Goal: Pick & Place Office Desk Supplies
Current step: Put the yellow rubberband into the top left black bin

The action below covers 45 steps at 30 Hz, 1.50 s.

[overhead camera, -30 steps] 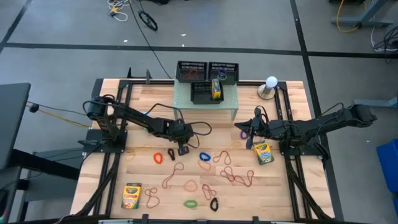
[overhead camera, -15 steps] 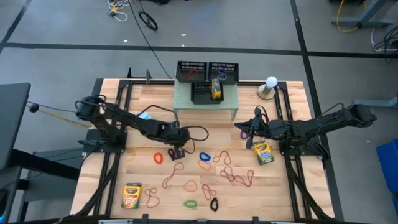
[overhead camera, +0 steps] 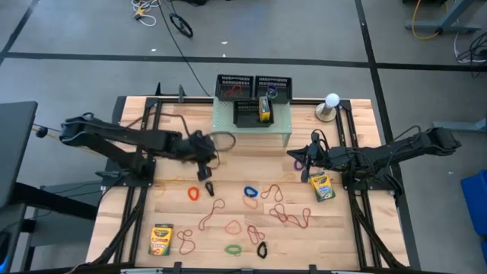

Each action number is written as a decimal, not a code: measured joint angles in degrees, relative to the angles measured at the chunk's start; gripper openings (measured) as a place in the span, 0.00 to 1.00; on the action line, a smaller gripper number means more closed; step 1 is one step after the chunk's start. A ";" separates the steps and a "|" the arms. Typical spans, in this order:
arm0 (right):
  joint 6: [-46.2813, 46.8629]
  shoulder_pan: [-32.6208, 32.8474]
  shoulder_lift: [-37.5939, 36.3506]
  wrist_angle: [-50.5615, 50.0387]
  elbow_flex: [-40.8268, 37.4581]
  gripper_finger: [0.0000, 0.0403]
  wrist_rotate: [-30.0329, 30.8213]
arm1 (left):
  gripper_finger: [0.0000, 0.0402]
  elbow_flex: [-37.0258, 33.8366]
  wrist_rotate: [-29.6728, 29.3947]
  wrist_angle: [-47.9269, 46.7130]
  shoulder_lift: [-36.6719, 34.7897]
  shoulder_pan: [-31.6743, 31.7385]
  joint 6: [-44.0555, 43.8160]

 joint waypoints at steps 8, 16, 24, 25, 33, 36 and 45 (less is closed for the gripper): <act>0.02 -0.01 0.00 0.04 0.00 0.02 0.00 | 0.02 10.52 -3.03 -7.42 -3.95 9.73 11.14; 0.01 0.00 0.00 0.04 0.00 0.02 0.00 | 0.02 26.94 -1.20 -8.29 -0.59 21.18 25.10; 0.00 -0.01 0.01 0.02 0.00 0.02 0.00 | 0.02 35.70 6.04 -7.79 11.74 32.82 31.28; 0.02 -0.02 0.02 0.02 0.00 0.02 0.00 | 0.02 36.34 6.08 -7.63 13.25 33.89 32.03; 0.01 0.00 0.02 0.02 0.00 0.02 0.00 | 0.02 37.77 11.58 -0.52 20.21 40.18 34.96; -0.02 0.00 0.02 0.01 0.00 0.02 0.00 | 0.02 37.77 14.09 -0.67 21.76 41.27 34.64; -0.02 -0.02 0.02 0.00 0.00 0.02 0.00 | 0.18 37.77 13.89 0.17 23.07 41.22 33.99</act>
